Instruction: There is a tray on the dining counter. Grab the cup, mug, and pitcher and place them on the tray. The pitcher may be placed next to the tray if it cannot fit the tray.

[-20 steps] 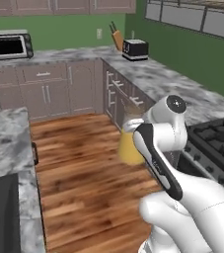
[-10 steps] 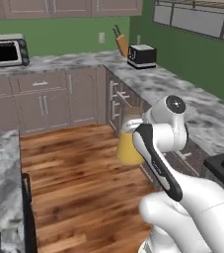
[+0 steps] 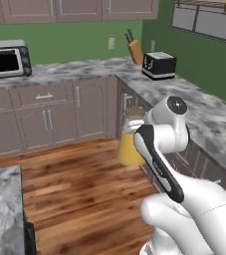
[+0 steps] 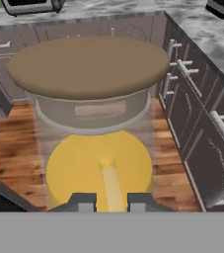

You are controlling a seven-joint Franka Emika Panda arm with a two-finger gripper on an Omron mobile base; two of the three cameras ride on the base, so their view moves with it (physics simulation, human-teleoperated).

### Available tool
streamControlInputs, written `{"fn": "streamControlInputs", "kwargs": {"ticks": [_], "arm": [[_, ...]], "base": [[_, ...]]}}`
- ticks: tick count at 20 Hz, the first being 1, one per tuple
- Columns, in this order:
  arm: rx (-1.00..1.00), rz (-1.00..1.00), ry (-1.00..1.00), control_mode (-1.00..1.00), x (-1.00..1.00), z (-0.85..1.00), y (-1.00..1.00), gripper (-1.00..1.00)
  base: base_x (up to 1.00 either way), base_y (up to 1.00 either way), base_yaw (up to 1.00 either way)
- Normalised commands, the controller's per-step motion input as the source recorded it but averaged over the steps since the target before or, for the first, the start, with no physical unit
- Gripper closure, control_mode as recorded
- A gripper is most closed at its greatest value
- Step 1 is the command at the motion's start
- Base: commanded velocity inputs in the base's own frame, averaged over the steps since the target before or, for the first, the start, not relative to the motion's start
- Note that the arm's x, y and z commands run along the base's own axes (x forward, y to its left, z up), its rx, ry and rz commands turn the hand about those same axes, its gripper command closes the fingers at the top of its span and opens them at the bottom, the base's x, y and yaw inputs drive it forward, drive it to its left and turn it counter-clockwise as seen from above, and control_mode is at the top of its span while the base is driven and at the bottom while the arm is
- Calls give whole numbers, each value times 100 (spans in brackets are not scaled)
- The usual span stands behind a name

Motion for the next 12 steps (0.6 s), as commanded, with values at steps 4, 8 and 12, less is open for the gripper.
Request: {"fn": "streamControlInputs", "kwargs": {"ticks": [4,8,12], "arm": [[0,0,0,100,0,0,0,100],[0,0,0,100,0,0,0,100],[0,0,0,100,0,0,0,100]], "base": [[100,0,2],[100,0,7],[100,0,9]]}}
